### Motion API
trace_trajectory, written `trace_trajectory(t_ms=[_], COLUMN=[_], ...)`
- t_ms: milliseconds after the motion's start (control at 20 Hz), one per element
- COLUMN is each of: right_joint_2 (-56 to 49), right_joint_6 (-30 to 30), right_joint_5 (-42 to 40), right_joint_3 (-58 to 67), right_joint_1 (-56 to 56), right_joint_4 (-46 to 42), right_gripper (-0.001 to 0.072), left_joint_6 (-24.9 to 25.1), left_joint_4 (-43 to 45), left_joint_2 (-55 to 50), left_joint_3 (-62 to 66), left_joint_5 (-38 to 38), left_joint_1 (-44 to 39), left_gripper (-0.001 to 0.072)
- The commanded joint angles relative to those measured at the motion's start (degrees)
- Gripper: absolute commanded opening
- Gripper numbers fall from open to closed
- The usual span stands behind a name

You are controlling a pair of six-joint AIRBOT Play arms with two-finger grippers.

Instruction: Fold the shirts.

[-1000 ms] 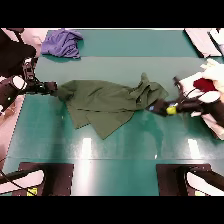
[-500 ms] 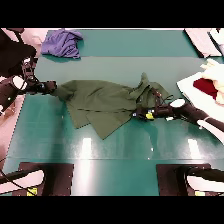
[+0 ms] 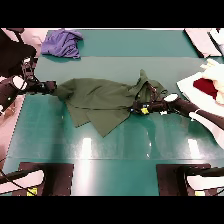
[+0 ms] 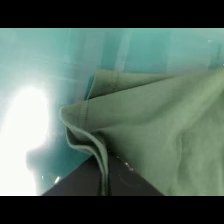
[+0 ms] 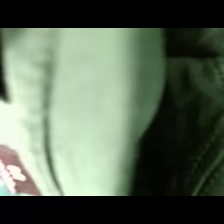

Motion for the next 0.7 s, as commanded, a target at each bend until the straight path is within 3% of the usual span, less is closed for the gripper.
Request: trace_trajectory(t_ms=[0, 150, 350, 550, 650], right_joint_2=[6.3, 21.3, 41.4, 46.2, 47.7], right_joint_6=[-0.6, -0.3, -0.3, -0.3, -0.7], right_joint_5=[1.0, -0.3, -8.3, 2.5, 2.6], right_joint_3=[0.7, 0.7, 1.1, 8.7, 14.0], right_joint_1=[-0.3, -2.2, -8.8, -16.8, -18.1], right_joint_4=[0.3, -2.4, -5.6, -5.4, -5.6], right_gripper=[0.003, 0.0029, 0.0029, 0.003, 0.0029], left_joint_6=[0.0, 0.0, 0.1, 1.4, 1.5], left_joint_4=[0.0, -1.4, -1.0, -1.9, -2.7], left_joint_2=[0.1, 2.2, 5.7, 5.9, 5.9], left_joint_3=[1.4, 8.8, 23.1, 34.3, 40.6], left_joint_5=[-0.3, -2.5, -4.2, -7.7, -11.4], left_joint_1=[0.1, 2.4, 4.2, 2.4, 1.3], left_gripper=[0.0021, 0.0021, 0.0021, 0.0021, 0.0021])
